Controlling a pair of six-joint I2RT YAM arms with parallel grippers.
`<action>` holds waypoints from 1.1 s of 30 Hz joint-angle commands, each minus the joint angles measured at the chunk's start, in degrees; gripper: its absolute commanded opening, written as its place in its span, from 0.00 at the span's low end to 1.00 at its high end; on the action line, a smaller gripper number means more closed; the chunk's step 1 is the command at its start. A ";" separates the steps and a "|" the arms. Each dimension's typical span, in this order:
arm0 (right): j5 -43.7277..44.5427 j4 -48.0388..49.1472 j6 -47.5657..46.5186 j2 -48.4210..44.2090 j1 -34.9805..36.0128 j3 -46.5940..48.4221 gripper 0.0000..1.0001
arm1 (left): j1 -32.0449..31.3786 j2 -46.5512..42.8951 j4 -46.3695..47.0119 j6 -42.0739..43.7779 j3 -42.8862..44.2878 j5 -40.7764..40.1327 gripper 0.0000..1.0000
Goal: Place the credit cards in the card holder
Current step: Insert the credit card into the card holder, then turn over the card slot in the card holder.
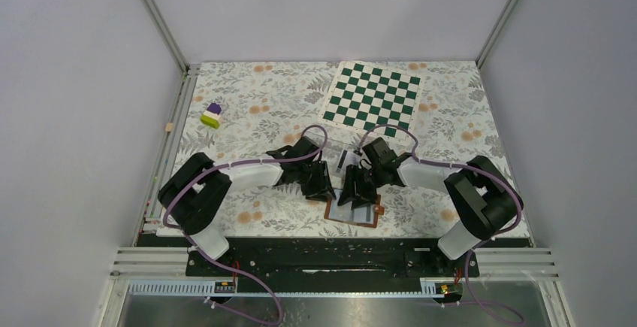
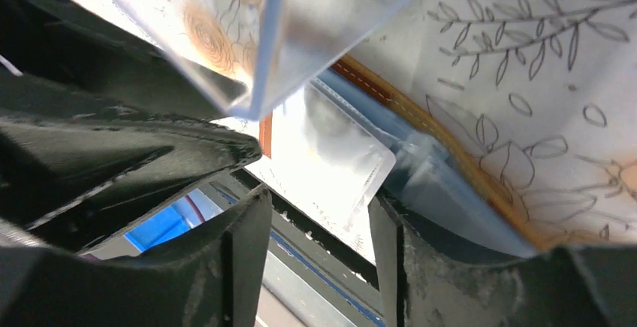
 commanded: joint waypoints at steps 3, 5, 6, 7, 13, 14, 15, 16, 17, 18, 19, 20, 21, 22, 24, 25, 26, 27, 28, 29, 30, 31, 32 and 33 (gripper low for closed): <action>6.05 -10.38 -4.89 -6.90 1.39 2.14 0.64 | -0.38 -7.90 4.07 -0.77 -0.70 1.74 0.37; 7.89 -13.00 -6.30 -8.42 1.38 2.41 0.67 | -0.45 -8.42 5.86 -1.44 -1.43 2.96 0.37; 8.86 -14.02 -6.74 -9.03 1.40 2.46 0.68 | -0.39 -8.42 6.96 -1.76 -1.86 3.30 0.37; 9.56 -15.15 -7.15 -9.45 1.36 2.51 0.68 | -0.38 -8.31 8.07 -2.04 -2.26 3.64 0.37; 12.12 -16.46 -8.17 -10.48 1.32 1.11 0.67 | -0.39 -4.33 11.44 -2.68 -2.45 5.32 0.37; 12.33 -16.44 -8.16 -10.55 1.27 0.80 0.65 | -0.42 -3.73 11.79 -2.81 -2.53 5.41 0.36; 12.52 -16.44 -8.16 -10.43 1.29 0.60 0.61 | -0.46 -2.83 11.82 -2.91 -2.54 5.20 0.36; 12.53 -16.36 -8.11 -10.09 1.31 0.42 0.59 | -0.39 -2.25 12.04 -2.89 -2.61 4.90 0.36; 12.49 -16.31 -8.19 -9.54 1.32 0.30 0.56 | -0.38 -1.63 12.56 -3.04 -2.77 4.80 0.36; 12.36 -16.15 -8.28 -8.98 1.31 0.28 0.52 | -0.42 -1.01 13.18 -3.34 -2.99 4.90 0.36; 12.21 -15.86 -8.35 -8.40 1.26 0.21 0.49 | -0.43 -0.39 13.28 -3.56 -3.17 4.94 0.36; 11.92 -15.53 -8.40 -7.88 1.31 0.10 0.44 | -0.48 0.17 14.56 -3.70 -3.31 5.00 0.36; 11.69 -15.01 -8.27 -7.30 1.32 -0.06 0.40 | -0.60 0.68 14.76 -3.85 -3.33 4.93 0.36; 11.43 -14.49 -8.17 -6.75 1.27 -0.21 0.35 | -0.69 1.23 14.83 -3.93 -3.41 4.77 0.36; 10.94 -13.89 -8.10 -5.63 1.32 -0.30 0.27 | -1.05 2.11 14.92 -3.63 -3.32 4.70 0.36; 10.83 -13.64 -8.11 -5.11 1.32 -0.28 0.25 | -1.18 2.39 14.41 -3.48 -3.18 4.29 0.36; 10.80 -13.43 -8.15 -4.47 1.30 -0.26 0.23 | -1.36 2.67 14.02 -3.34 -3.16 3.94 0.36; 10.61 -13.09 -8.15 -3.97 1.29 -0.32 0.21 | -1.54 2.94 13.92 -3.21 -3.08 3.93 0.36; 10.53 -12.99 -8.20 -3.43 1.31 -0.33 0.20 | -1.72 3.36 13.84 -3.13 -2.95 3.88 0.36; 10.37 -12.78 -8.24 -2.96 1.32 -0.29 0.19 | -1.89 3.70 13.83 -3.23 -2.83 3.85 0.36; 10.20 -12.50 -8.24 -2.35 1.32 -0.32 0.17 | -2.20 4.19 14.01 -3.20 -2.54 3.99 0.36; 10.20 -12.39 -8.32 -2.03 1.32 -0.33 0.16 | -2.59 4.36 14.34 -3.20 -2.36 4.21 0.36; 10.19 -12.36 -8.34 -1.73 1.32 -0.30 0.15 | -3.01 4.65 14.89 -3.33 -1.91 4.64 0.35; 10.13 -12.20 -8.39 -1.53 1.31 -0.28 0.15 | -3.40 4.61 15.60 -3.60 -1.65 5.08 0.33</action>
